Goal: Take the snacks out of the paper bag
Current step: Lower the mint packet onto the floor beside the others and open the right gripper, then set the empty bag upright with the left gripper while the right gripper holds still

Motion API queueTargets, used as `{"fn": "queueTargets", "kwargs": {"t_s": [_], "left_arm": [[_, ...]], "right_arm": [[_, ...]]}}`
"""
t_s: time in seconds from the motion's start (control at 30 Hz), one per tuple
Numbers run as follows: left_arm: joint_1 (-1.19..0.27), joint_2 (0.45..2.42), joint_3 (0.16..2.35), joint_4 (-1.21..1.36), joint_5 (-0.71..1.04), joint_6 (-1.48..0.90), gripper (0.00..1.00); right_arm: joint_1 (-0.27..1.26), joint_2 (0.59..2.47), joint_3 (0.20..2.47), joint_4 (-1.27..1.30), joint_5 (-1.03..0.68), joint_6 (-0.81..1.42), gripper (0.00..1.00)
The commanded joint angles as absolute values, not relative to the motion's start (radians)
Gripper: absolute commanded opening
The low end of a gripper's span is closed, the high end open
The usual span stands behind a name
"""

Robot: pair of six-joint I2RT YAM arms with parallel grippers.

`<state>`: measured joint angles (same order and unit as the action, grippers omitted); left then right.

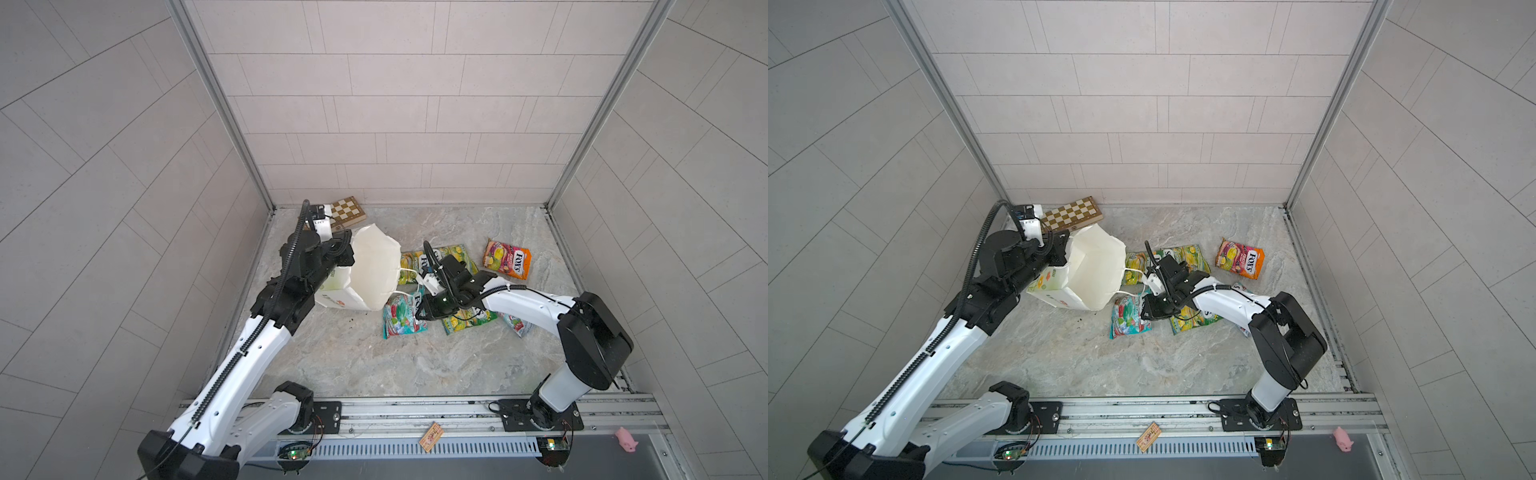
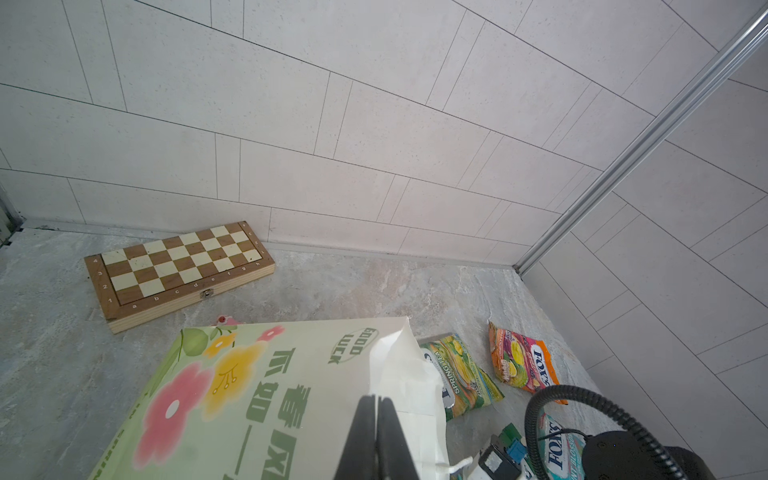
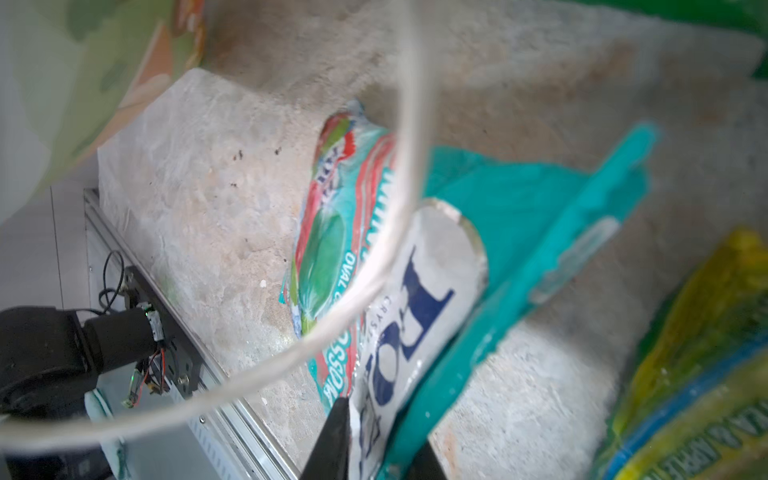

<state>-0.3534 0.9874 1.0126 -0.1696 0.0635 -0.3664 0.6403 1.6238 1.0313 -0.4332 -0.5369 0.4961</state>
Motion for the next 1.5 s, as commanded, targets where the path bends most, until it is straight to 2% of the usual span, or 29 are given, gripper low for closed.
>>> {"fn": "queueTargets", "kwargs": {"t_s": [0.0, 0.23, 0.37, 0.6, 1.2, 1.47], "left_arm": [[-0.347, 0.985, 1.008, -0.14, 0.073, -0.372, 0.0], [-0.345, 0.991, 1.01, -0.138, 0.086, -0.387, 0.0], [-0.346, 1.0, 1.013, -0.134, 0.087, -0.413, 0.0], [-0.347, 1.044, 1.056, -0.139, 0.097, -0.562, 0.0], [-0.348, 1.12, 1.176, -0.097, 0.284, -0.931, 0.0], [-0.347, 1.137, 1.14, -0.026, 0.331, -1.059, 0.0]], "right_arm": [[0.631, 1.622, 1.065, -0.561, -0.431, 0.426, 0.34], [0.626, 1.549, 1.084, -0.65, -0.142, 0.437, 0.47], [0.608, 1.491, 1.07, -0.666, -0.039, 0.473, 0.49], [0.515, 1.441, 1.046, -0.679, -0.132, 0.479, 0.49], [0.419, 1.312, 0.948, -0.679, -0.163, 0.463, 0.49], [0.408, 1.308, 0.94, -0.68, -0.171, 0.463, 0.49]]}}
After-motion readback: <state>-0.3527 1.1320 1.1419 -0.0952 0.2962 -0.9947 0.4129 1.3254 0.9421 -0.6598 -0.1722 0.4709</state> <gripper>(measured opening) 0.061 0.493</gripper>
